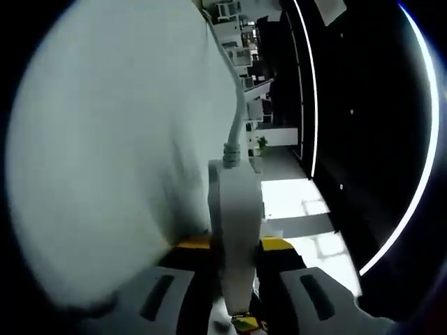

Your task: Pick up the power strip scattered on the table, fix it on the side mounting bracket of the table, and press the switch

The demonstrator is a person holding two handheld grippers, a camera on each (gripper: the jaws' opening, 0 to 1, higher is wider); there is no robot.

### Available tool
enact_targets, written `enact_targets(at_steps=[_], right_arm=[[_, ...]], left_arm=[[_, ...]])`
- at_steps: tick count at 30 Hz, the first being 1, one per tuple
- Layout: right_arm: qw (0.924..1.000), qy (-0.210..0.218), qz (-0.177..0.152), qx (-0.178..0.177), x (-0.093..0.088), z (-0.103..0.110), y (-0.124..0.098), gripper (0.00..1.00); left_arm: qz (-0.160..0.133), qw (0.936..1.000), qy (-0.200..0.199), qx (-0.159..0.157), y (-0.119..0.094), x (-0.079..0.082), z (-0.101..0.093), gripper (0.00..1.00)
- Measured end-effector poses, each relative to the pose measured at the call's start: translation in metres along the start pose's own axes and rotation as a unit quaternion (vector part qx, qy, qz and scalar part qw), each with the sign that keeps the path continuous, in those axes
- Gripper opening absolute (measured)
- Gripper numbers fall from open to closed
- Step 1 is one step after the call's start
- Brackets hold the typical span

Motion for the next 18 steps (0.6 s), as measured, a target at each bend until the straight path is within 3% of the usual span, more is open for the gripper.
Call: enact_targets(at_steps=[7, 18], right_arm=[[0.9987, 0.024, -0.046, -0.001, 0.014, 0.001, -0.011, 0.64], [0.9976, 0.022, -0.066, 0.004, 0.019, 0.013, -0.021, 0.63]], left_arm=[[0.014, 0.9998, 0.005, -0.015, -0.001, 0.004, -0.001, 0.25], [0.040, 0.9978, -0.011, -0.051, -0.012, 0.008, -0.010, 0.25]])
Point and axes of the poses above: the point that each gripper's makers call its tool centre point, and the gripper's own axes: y roughly forward along the fingers, z roughly to its left, x roughly out of its top, the point moved 1 cm from there along -y, roughly backward along the fingers, and after that the axes turned 5 degrees about -z, right-handed, at the moved point
